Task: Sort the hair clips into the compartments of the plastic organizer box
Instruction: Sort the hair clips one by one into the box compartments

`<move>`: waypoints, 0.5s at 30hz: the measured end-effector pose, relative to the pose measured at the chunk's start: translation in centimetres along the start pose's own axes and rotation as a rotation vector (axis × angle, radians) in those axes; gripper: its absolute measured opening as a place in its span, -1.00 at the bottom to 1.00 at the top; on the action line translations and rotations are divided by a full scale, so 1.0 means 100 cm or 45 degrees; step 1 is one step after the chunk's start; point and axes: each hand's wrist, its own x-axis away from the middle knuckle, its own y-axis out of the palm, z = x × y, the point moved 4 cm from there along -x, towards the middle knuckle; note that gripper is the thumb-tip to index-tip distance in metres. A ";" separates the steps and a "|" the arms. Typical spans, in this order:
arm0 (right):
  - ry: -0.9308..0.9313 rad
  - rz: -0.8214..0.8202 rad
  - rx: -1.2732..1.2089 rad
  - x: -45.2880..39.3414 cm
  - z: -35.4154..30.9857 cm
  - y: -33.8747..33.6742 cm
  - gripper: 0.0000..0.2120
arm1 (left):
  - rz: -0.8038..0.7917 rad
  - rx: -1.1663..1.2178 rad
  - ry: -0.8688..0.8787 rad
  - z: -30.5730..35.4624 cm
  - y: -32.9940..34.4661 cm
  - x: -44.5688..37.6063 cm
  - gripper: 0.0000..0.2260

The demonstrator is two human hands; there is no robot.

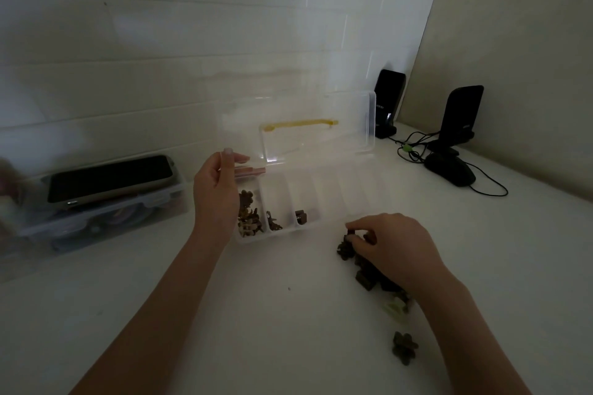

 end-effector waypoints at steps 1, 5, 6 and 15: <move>0.008 -0.003 -0.001 0.000 -0.001 0.001 -0.73 | -0.004 -0.005 0.000 0.001 0.000 0.000 -0.69; 0.082 -0.035 -0.087 -0.003 -0.002 0.007 -0.82 | 0.000 -0.008 0.029 0.005 0.000 0.001 -0.69; 0.101 -0.044 -0.112 -0.003 -0.001 0.008 -0.84 | -0.002 -0.007 0.030 0.005 0.000 0.001 -0.69; -0.050 0.071 -0.451 0.002 -0.012 0.000 -0.89 | -0.013 -0.020 0.013 0.005 -0.001 0.001 -0.68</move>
